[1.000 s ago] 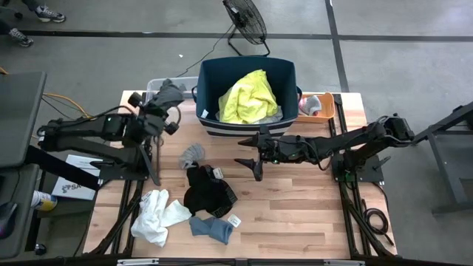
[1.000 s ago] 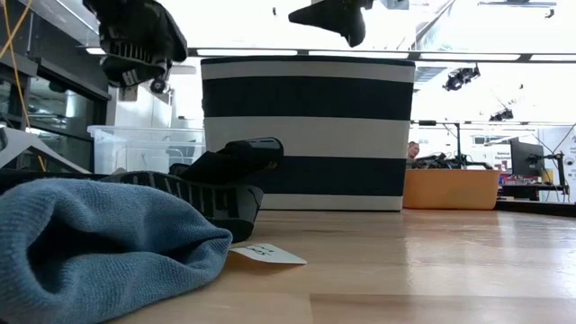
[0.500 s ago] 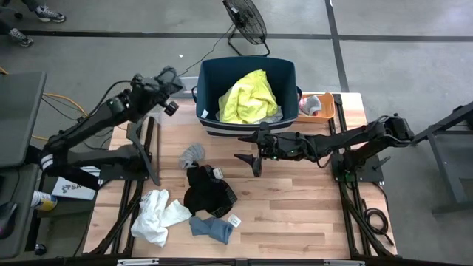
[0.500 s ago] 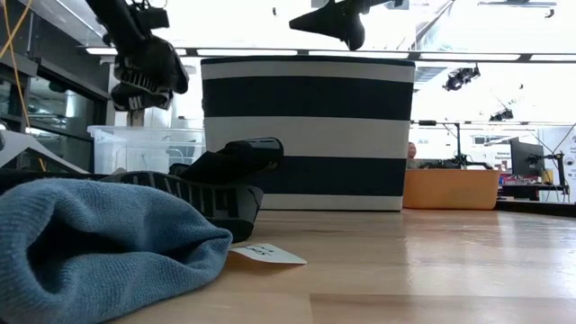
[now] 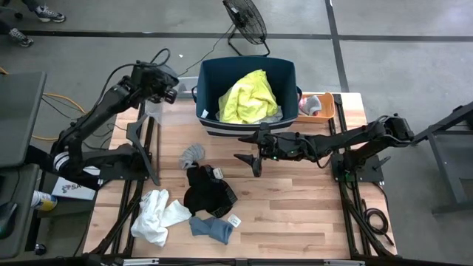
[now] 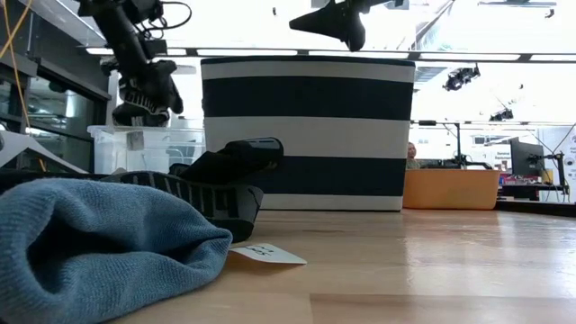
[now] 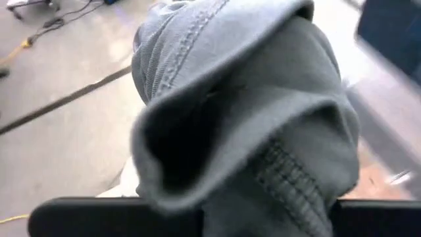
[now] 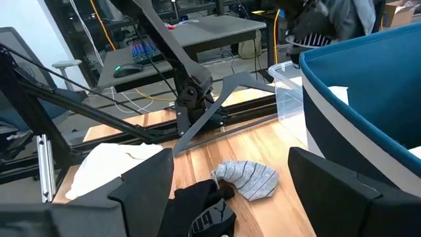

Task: Pick & Place Cloths
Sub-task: Put the gray boxer shorts into the transparent container

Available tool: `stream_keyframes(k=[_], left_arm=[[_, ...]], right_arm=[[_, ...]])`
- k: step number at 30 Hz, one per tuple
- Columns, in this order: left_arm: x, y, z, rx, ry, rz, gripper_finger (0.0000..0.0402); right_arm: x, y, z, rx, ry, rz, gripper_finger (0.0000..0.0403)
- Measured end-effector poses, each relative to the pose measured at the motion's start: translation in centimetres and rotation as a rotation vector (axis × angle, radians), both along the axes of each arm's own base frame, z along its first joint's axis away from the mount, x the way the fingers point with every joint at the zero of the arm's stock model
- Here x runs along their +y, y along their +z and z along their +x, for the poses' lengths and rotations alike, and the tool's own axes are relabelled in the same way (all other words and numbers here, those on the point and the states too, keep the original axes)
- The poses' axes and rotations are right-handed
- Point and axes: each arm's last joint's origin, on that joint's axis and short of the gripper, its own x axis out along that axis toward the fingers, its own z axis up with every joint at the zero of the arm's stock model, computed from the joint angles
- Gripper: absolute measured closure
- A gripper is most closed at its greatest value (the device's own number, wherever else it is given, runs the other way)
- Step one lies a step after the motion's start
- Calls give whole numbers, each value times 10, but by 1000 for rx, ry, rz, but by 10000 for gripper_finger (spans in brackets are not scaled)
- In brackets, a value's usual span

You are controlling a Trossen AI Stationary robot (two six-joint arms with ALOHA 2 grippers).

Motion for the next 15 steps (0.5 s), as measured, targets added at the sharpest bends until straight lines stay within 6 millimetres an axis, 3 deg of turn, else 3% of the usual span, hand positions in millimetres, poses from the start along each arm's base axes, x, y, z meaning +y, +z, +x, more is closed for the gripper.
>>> stream_keyframes(k=[15], left_arm=[[48, 26, 26, 96, 68, -335, 358]], right_arm=[[0, -1, 0, 10, -3, 16, 111]])
